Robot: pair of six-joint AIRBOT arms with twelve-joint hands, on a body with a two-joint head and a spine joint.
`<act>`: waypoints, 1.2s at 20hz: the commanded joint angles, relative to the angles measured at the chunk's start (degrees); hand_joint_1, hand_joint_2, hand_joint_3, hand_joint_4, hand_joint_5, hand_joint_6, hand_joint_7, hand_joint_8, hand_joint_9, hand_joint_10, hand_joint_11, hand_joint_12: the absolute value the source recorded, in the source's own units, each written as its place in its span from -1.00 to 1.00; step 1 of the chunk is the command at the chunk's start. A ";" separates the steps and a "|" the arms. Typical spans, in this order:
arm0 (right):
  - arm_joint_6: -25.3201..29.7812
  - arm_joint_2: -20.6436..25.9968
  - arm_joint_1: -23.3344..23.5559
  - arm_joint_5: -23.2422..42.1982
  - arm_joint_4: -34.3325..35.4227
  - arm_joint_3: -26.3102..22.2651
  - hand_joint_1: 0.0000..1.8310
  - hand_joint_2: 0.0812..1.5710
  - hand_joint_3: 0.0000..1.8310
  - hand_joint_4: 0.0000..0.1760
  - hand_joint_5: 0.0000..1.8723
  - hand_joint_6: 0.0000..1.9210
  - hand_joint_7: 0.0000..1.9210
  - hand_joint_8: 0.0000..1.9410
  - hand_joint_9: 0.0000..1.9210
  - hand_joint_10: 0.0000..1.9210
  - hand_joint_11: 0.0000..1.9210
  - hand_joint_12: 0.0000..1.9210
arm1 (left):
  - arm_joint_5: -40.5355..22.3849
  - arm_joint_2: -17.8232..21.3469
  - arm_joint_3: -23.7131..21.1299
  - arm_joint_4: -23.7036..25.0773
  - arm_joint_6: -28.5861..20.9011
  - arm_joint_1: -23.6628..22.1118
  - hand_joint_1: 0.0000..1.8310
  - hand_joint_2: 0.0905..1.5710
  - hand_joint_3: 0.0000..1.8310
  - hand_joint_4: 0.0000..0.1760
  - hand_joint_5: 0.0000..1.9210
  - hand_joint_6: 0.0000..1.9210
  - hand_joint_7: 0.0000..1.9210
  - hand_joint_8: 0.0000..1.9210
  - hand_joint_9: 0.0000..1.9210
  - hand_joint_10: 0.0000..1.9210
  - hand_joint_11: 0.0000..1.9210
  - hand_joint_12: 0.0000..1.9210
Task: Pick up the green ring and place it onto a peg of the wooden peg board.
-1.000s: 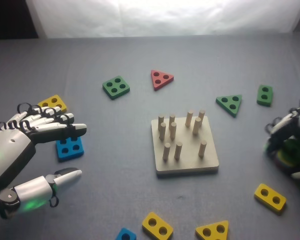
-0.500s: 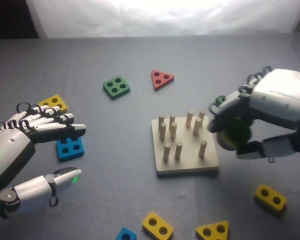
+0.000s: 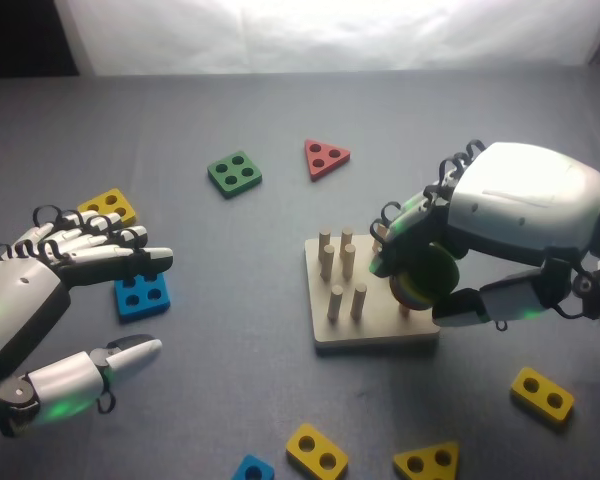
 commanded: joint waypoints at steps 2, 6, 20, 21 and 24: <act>-0.07 -0.27 0.72 5.09 1.48 0.34 0.35 0.42 -1.00 -1.00 0.08 -0.13 -0.08 0.37 0.01 0.49 0.02 0.62 | -7.13 -0.35 0.04 1.33 -0.52 -0.37 -0.16 0.47 -1.00 -0.67 -0.37 -1.00 -0.61 -1.00 -0.80 -1.00 -1.00 -0.66; 0.12 -0.31 -0.05 3.84 1.07 0.36 0.35 0.41 -1.00 -1.00 0.09 -0.14 -0.05 0.30 0.01 0.27 -0.05 0.43 | -7.09 -0.31 0.07 1.33 -0.56 -0.37 -0.12 0.45 -1.00 -0.64 -0.37 -1.00 -0.59 -1.00 -0.79 -1.00 -1.00 -0.58; 0.41 -2.46 0.03 1.88 -0.60 1.30 0.51 0.39 -1.00 -1.00 -0.01 0.00 -0.03 0.05 0.01 0.27 -0.13 0.30 | -7.09 -0.33 0.19 1.37 -0.74 -0.38 -0.14 0.45 -1.00 -0.58 -0.36 -1.00 -0.59 -1.00 -0.79 -1.00 -1.00 -0.53; 0.41 -2.46 0.03 1.87 -0.60 1.30 0.50 0.39 -1.00 -1.00 -0.01 -0.02 -0.03 0.06 -0.01 0.31 -0.14 0.33 | -7.09 -0.35 0.18 1.37 -0.75 -0.38 -0.15 0.45 -1.00 -0.57 -0.35 -1.00 -0.58 -1.00 -0.78 -1.00 -1.00 -0.53; 0.42 -2.45 0.03 1.90 -0.58 1.26 0.38 0.39 -1.00 -1.00 0.13 -0.35 -0.03 0.33 -0.02 0.17 -0.13 0.54 | -7.13 -0.37 0.18 1.34 -0.75 -0.37 -0.13 0.45 -1.00 -0.69 -0.35 -1.00 -0.59 -1.00 -0.79 -1.00 -1.00 -0.60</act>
